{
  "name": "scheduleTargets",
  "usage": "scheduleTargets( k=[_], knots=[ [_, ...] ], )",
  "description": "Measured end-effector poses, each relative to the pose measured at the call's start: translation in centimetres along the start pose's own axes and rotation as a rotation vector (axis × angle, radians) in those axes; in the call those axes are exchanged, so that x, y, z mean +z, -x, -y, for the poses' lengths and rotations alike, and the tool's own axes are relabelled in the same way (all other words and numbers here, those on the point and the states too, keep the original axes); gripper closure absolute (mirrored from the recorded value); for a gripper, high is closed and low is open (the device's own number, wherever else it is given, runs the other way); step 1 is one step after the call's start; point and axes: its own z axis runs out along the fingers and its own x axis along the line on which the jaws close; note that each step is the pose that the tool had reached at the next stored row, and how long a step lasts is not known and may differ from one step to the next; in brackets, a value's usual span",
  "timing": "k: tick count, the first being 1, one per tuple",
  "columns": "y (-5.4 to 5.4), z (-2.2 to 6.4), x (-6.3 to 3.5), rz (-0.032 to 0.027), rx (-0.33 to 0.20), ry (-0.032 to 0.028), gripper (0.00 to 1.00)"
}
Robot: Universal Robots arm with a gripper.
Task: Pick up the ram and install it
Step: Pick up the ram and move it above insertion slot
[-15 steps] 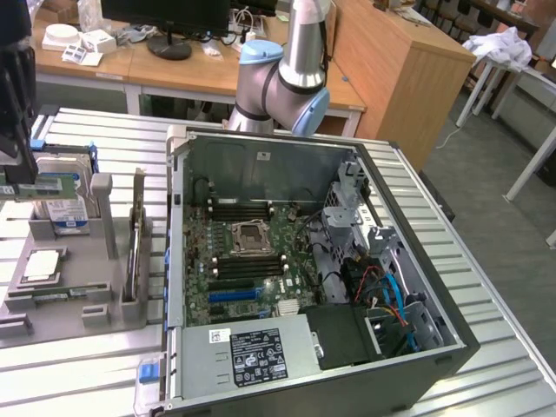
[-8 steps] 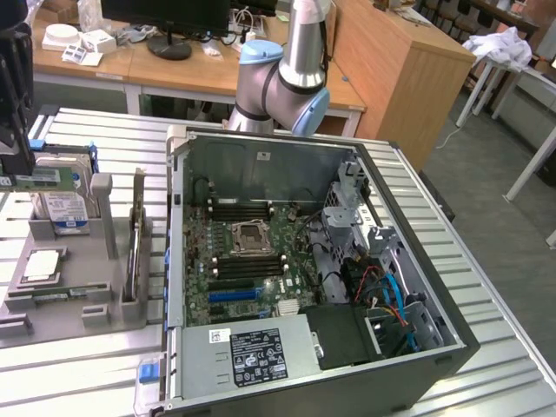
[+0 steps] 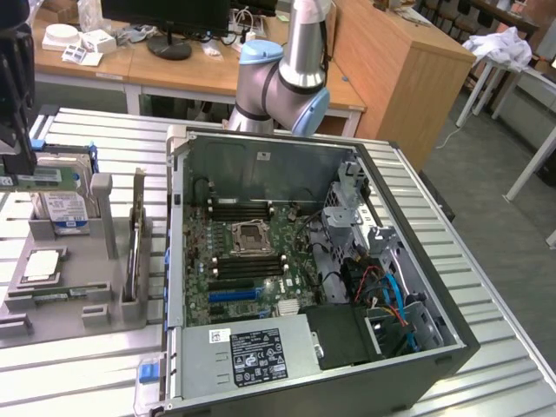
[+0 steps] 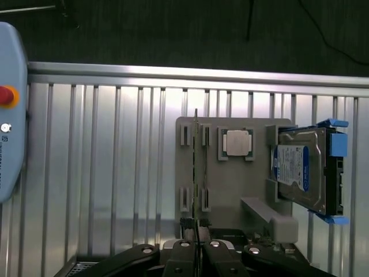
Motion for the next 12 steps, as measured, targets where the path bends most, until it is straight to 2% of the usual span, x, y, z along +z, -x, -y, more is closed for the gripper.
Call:
scheduleTargets(
  k=[4, 12],
  knots=[
    [0.0, 0.76, -0.02, 0.0001, 0.000, 0.0000, 0.88],
    [0.0, 3.03, -0.07, 0.0002, 0.000, -0.0002, 0.88]
  ],
)
